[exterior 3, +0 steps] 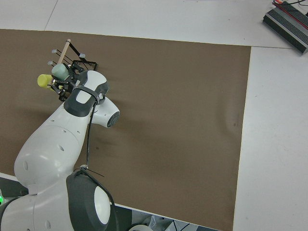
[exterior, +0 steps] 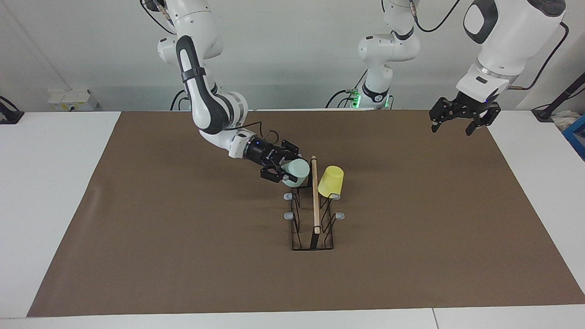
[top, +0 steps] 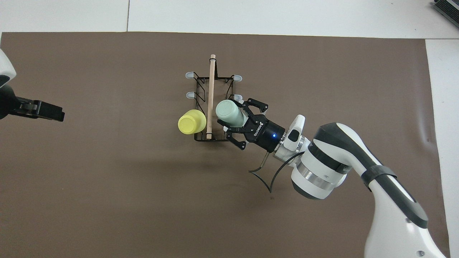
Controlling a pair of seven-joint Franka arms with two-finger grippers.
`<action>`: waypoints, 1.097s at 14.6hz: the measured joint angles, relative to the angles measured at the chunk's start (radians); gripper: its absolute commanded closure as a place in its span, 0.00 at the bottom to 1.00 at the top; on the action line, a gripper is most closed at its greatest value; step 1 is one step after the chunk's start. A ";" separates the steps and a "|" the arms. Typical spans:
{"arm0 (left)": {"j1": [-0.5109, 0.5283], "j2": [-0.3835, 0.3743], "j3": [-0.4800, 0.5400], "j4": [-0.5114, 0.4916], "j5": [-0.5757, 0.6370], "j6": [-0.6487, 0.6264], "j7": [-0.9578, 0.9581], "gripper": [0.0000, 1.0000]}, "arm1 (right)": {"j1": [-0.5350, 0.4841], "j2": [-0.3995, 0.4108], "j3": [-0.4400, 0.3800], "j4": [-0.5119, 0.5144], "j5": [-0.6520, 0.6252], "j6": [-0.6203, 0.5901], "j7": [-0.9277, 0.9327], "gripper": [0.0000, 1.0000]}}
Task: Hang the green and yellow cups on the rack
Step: 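Move the green cup with the right gripper onto a rack peg, then open the right gripper and release the green cup on the peg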
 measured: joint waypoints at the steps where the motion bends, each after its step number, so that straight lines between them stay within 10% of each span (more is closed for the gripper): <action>1: 0.000 0.000 0.000 0.000 0.000 0.000 0.000 0.00 | 0.000 0.002 0.000 -0.007 0.010 -0.020 -0.002 0.96; 4: 0.000 0.000 -0.002 0.000 0.001 -0.001 0.000 0.00 | -0.001 0.021 0.000 -0.046 0.038 -0.065 -0.029 0.84; 6: -0.002 0.000 -0.004 0.000 0.001 -0.001 0.000 0.00 | -0.002 0.026 -0.001 -0.063 0.039 -0.070 -0.033 0.55; 8: -0.002 -0.001 -0.004 0.000 0.001 -0.002 0.000 0.00 | -0.002 0.026 -0.002 -0.069 0.039 -0.070 -0.033 0.01; 16: -0.014 -0.005 -0.003 -0.001 0.001 -0.003 0.000 0.00 | -0.004 -0.004 -0.004 -0.066 0.042 -0.015 -0.018 0.00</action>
